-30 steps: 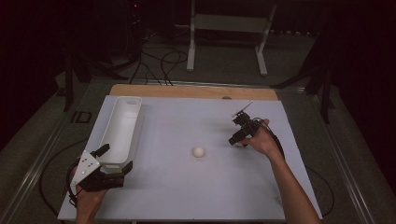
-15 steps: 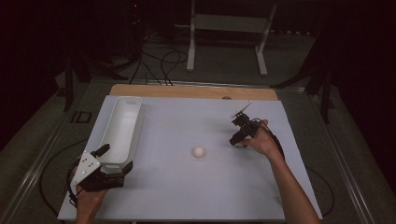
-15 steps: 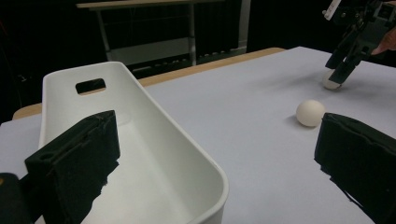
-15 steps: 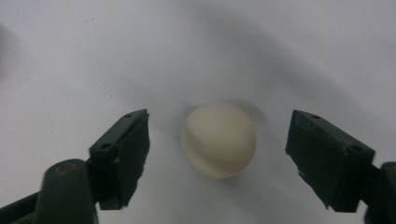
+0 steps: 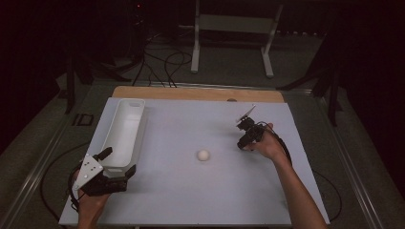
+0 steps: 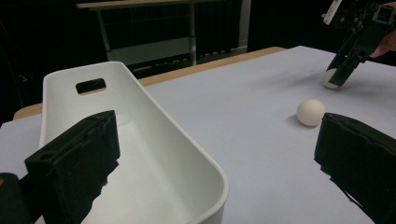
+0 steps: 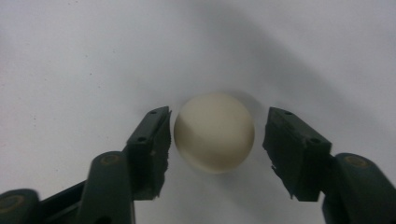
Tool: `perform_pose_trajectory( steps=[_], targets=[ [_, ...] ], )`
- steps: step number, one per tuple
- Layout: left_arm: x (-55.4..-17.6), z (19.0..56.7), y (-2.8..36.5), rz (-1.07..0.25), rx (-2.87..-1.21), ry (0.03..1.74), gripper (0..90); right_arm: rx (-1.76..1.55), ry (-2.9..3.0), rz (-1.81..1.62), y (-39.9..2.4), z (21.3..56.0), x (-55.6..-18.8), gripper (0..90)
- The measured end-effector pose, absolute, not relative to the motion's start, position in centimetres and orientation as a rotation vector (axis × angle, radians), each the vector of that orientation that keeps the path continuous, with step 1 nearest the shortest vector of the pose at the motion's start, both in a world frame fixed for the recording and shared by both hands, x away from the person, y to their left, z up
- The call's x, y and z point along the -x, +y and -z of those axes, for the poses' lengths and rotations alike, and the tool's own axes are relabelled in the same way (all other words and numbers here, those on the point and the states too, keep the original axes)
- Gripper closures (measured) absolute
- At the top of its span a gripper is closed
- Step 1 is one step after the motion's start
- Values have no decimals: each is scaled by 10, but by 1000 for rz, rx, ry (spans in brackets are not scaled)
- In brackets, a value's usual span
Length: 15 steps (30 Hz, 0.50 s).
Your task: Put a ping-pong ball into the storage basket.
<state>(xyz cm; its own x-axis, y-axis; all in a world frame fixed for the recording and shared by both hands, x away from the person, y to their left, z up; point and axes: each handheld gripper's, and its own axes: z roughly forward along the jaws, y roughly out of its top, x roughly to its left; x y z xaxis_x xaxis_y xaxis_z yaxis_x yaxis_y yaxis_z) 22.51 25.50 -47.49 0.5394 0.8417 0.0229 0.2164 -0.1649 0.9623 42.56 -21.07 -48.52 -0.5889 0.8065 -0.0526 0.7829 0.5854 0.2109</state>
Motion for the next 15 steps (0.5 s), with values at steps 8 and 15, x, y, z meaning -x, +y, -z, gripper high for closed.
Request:
perform_pose_trajectory(
  steps=[8, 15],
  targets=[
    [-225, 475, 255, -712, -1680, 900, 7, -1344, 2674, -258, -210, 486, -426, 500],
    [-225, 475, 255, -712, -1681, 900, 7, -1339, 2663, -275, -210, 484, -424, 502]
  ],
)
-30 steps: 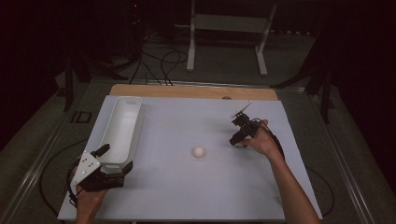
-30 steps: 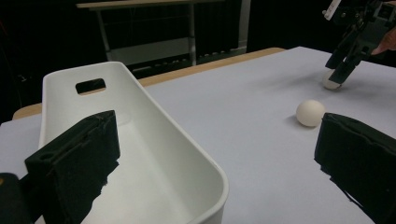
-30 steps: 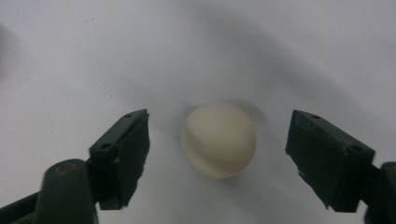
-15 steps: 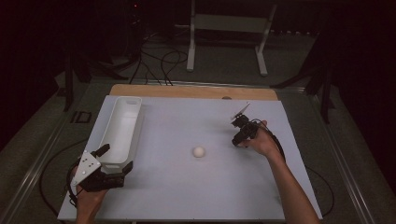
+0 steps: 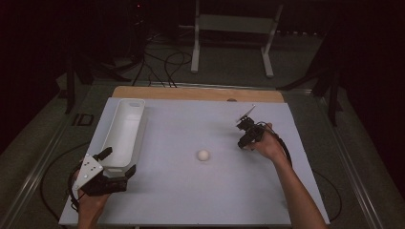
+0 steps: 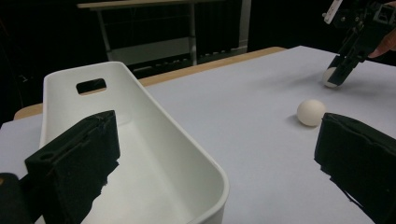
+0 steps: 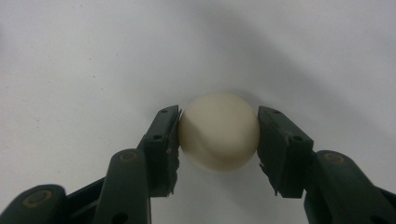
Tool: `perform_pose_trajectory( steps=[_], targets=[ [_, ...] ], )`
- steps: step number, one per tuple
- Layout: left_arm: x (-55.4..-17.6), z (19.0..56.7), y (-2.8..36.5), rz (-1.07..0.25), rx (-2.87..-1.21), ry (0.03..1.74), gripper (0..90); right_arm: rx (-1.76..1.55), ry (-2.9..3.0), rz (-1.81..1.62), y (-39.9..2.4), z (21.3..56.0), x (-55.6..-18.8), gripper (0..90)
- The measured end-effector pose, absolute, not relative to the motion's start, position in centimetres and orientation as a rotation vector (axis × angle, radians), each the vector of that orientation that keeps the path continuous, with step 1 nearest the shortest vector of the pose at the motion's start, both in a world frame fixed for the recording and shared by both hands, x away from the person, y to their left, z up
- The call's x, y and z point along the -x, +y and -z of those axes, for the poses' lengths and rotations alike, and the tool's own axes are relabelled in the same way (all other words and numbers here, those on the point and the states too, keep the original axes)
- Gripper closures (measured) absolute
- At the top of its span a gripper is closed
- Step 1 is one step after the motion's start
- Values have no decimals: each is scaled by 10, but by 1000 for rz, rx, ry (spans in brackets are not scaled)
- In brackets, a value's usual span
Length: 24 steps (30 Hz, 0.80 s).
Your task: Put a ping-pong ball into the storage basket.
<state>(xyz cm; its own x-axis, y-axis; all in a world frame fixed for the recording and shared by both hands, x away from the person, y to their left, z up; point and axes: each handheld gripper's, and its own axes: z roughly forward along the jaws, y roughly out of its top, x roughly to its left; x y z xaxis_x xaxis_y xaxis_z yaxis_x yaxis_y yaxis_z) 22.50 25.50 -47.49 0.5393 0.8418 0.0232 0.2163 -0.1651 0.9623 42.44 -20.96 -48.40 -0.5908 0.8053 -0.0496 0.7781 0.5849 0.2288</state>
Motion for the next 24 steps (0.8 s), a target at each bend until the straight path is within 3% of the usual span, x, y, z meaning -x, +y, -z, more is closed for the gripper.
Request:
perform_pose_trajectory(
  steps=[24],
  targets=[
    [-225, 475, 255, -712, -1683, 901, 7, -1362, 2640, -286, -217, 470, -418, 502]
  ],
)
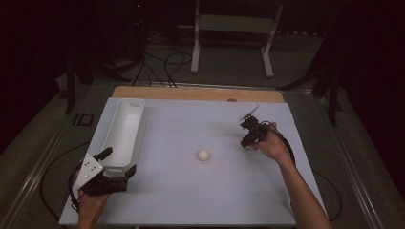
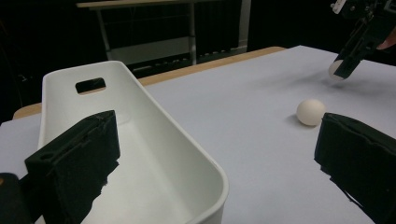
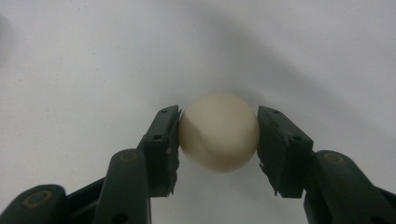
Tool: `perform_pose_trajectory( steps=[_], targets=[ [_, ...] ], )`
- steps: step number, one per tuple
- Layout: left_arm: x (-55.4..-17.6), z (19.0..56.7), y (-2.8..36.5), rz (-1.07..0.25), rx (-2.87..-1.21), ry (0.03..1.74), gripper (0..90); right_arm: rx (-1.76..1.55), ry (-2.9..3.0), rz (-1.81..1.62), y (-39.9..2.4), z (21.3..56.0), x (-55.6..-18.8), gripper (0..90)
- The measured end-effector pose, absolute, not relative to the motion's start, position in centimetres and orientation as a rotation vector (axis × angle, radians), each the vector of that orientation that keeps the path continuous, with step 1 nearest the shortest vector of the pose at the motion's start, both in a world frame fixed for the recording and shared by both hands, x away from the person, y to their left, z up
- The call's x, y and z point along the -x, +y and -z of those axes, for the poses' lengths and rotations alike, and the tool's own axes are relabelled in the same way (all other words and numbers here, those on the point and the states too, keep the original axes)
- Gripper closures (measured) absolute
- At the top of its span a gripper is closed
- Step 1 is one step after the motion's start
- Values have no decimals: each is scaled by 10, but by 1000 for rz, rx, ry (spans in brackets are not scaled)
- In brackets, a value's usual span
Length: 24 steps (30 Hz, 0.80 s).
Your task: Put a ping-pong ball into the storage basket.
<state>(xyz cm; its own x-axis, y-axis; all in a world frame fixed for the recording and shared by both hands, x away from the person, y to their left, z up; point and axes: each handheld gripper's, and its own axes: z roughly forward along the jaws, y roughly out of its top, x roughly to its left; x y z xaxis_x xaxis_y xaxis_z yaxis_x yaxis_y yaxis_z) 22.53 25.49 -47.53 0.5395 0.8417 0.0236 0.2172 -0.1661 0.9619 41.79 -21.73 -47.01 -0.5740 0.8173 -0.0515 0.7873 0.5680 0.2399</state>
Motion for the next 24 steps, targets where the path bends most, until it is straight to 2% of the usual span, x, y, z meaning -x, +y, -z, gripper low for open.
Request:
perform_pose_trajectory(
  steps=[24],
  targets=[
    [-225, 475, 255, -715, -1680, 903, 7, -1342, 2621, -330, -207, 446, -411, 503]
  ],
)
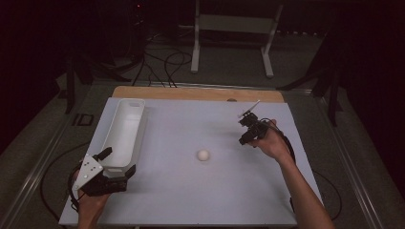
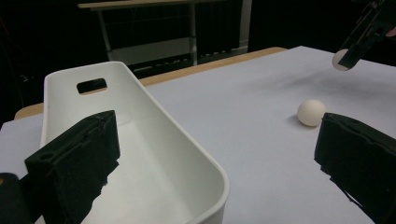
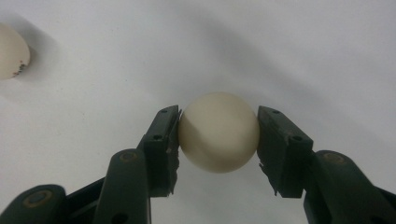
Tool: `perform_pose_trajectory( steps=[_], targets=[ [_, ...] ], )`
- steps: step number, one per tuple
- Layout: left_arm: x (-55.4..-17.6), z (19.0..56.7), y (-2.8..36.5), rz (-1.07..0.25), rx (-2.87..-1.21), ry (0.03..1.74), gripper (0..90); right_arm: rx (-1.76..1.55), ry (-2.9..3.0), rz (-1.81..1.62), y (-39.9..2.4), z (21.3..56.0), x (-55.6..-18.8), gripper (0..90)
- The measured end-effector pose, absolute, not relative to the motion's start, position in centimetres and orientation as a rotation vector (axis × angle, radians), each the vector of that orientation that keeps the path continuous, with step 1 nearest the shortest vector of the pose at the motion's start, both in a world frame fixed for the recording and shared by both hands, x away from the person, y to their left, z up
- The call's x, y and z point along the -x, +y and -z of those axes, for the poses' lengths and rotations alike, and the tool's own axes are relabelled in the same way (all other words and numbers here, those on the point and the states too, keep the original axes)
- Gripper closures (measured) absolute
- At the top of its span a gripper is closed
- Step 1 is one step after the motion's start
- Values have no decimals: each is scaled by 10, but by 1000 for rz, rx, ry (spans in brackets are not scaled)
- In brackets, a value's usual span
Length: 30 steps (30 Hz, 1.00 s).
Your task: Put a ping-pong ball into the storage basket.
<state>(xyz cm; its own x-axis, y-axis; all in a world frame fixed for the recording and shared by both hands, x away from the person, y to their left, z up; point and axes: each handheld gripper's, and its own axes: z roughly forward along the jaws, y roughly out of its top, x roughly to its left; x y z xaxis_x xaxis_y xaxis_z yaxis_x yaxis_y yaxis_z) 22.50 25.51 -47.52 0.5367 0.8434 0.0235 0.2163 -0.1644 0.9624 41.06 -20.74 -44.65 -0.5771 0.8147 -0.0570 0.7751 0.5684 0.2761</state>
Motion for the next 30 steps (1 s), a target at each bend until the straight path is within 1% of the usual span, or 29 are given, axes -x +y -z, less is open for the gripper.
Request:
perform_pose_trajectory(
  steps=[30],
  targets=[
    [-225, 475, 255, -719, -1682, 906, 7, -1270, 2627, -360, -188, 419, -414, 503]
  ],
)
